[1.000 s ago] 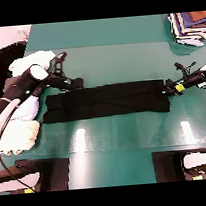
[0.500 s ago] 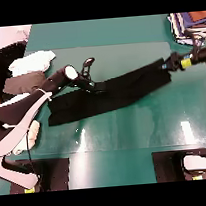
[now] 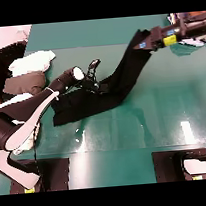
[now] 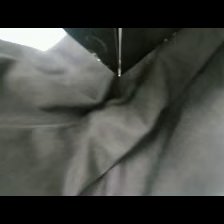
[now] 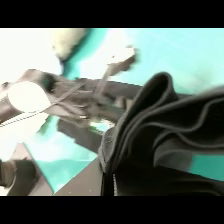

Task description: Fold the shirts.

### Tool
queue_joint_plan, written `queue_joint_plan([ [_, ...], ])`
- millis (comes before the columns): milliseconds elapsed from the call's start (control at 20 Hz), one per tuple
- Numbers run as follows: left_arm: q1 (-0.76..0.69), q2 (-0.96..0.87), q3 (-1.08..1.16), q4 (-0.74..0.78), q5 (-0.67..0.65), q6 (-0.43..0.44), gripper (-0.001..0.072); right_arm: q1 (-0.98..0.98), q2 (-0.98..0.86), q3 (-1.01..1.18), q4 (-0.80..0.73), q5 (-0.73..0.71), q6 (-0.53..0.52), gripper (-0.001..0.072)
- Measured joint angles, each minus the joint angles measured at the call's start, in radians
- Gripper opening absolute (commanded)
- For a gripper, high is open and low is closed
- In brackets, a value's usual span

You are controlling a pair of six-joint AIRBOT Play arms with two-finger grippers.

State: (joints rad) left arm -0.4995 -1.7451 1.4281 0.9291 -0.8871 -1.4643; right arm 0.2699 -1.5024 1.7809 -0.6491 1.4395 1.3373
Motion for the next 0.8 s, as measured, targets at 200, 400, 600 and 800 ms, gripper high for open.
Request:
queue_joint_plan([
  [200, 0.099, 0.117, 0.038, 0.100, -0.044, 0.000, 0.0025, 0.149, -0.056, 0.084, 0.002, -0.024, 0.006, 0.0011],
  [400, 0.313, 0.329, 0.049, 0.208, -0.073, 0.000, 0.0026, 0.312, -0.124, 0.119, 0.004, -0.102, 0.007, 0.0012],
  [600, 0.533, 0.521, 0.052, 0.280, -0.091, 0.002, 0.0026, 0.494, -0.221, 0.130, 0.006, -0.257, -0.029, 0.0466],
  [800, 0.664, 0.615, 0.052, 0.310, -0.129, 0.011, 0.0026, 0.595, -0.307, 0.133, 0.018, -0.321, -0.050, 0.0452],
])
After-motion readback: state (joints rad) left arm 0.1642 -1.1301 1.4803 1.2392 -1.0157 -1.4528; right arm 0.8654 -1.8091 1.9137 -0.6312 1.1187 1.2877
